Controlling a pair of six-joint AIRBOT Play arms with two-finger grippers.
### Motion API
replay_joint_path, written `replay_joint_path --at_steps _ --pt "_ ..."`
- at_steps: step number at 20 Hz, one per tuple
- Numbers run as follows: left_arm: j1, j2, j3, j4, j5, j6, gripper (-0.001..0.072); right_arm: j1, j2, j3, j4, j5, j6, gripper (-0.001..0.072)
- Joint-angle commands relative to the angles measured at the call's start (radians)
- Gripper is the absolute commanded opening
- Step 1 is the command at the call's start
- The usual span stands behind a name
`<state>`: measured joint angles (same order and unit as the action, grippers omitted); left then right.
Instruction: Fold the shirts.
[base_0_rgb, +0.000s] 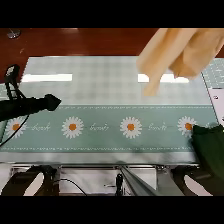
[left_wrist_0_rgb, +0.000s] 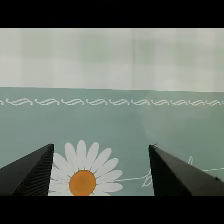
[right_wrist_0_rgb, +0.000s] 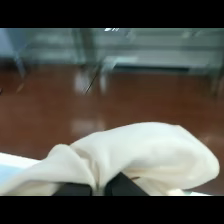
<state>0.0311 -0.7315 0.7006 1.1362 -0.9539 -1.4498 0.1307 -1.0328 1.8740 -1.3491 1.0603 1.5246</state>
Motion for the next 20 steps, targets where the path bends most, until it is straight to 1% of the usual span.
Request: replay_joint_path --at_steps 1,2,4,6,8,10,11,12,13,14,15,17,18,20 --pt "-0.014 0.024 -0.015 -0.041 0.001 0.002 0.07 0.154 -0.015 -0.057 0.007 0.261 -0.013 0.0022" --pt "-0.018 0.024 -0.015 -0.045 0.001 0.002 0.07 0.197 -0.016 -0.117 0.008 0.28 -0.008 0.0023" --pt "-0.03 0.02 -0.015 -0.045 0.001 0.002 0.07 0.293 -0.018 -0.28 0.009 0.242 0.023 0.0022" --pt "-0.04 0.018 -0.015 -0.045 0.001 0.002 0.07 0.385 -0.04 -0.461 0.01 0.122 0.079 0.0023" --pt "-0.044 0.017 -0.015 -0.045 0.003 0.002 0.07 0.459 -0.1 -0.587 0.036 0.0 0.124 0.0023" --pt "-0.044 0.014 -0.015 -0.045 0.005 0.002 0.07 0.513 -0.209 -0.655 0.138 -0.106 0.125 0.0023" --pt "-0.044 0.009 -0.015 -0.045 0.005 0.002 0.07 0.533 -0.278 -0.659 0.193 -0.128 0.108 0.0023" --pt "-0.044 0.002 -0.015 -0.045 0.005 0.002 0.07 0.546 -0.335 -0.659 0.245 -0.147 0.105 0.0078" --pt "-0.044 -0.006 -0.015 -0.045 0.004 0.002 0.07 0.552 -0.384 -0.658 0.308 -0.162 0.095 0.0338" --pt "-0.044 -0.011 -0.015 -0.049 0.003 0.001 0.07 0.547 -0.415 -0.656 0.366 -0.167 0.049 0.063" --pt "-0.044 -0.013 -0.015 -0.059 0.001 0.001 0.07 0.53 -0.426 -0.647 0.383 -0.151 0.019 0.0628" --pt "-0.044 -0.013 -0.014 -0.096 -0.027 0.002 0.07 0.439 -0.406 -0.597 0.328 -0.051 0.019 0.0628" --pt "-0.044 -0.013 -0.014 -0.122 -0.063 0.002 0.07 0.364 -0.374 -0.572 0.283 0.005 0.019 0.0628" --pt "-0.05 -0.016 -0.015 -0.188 -0.203 0.003 0.07 0.182 -0.28 -0.562 0.17 0.074 0.034 0.0628"
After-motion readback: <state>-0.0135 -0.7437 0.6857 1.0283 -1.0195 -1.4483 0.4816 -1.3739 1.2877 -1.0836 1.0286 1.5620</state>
